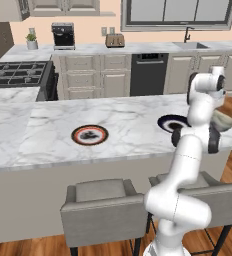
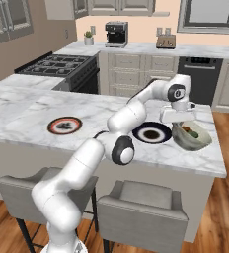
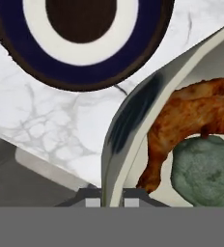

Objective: Pick the chicken drumstick and broccoli from their plates and place them in the bowl. Then put the bowl in the fridge.

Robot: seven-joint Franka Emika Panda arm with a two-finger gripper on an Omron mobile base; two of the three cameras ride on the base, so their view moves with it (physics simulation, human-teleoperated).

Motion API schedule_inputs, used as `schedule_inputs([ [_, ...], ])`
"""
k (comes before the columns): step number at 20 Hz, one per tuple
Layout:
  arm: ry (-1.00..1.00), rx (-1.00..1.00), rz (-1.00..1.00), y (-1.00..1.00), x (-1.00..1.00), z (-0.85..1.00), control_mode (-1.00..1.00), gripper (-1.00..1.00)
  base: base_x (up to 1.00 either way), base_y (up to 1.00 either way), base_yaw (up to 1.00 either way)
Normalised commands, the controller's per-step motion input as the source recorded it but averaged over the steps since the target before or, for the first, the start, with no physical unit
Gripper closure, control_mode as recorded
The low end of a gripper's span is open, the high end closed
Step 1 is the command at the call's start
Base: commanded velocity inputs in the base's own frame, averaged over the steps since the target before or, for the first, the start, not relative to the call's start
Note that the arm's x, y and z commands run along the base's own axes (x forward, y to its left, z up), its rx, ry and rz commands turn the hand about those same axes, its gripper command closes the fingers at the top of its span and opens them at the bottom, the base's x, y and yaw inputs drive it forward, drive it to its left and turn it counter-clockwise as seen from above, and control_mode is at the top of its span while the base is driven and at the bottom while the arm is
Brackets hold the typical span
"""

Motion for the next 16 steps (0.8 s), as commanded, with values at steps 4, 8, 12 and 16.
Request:
schedule_inputs([
  [4,-0.44,-0.31,0.13,0.57,-0.46,0.23,-1.00,1.00,0.00,0.00,0.00],
  [8,-0.28,-0.40,0.17,0.61,-0.43,0.19,-1.00,1.00,0.00,0.00,0.00],
  [12,-0.01,-0.30,0.22,0.70,-0.29,0.16,-1.00,1.00,0.00,0.00,0.00],
  [16,-0.02,-0.17,0.21,0.77,-0.33,0.00,-1.00,1.00,0.00,0.00,0.00],
])
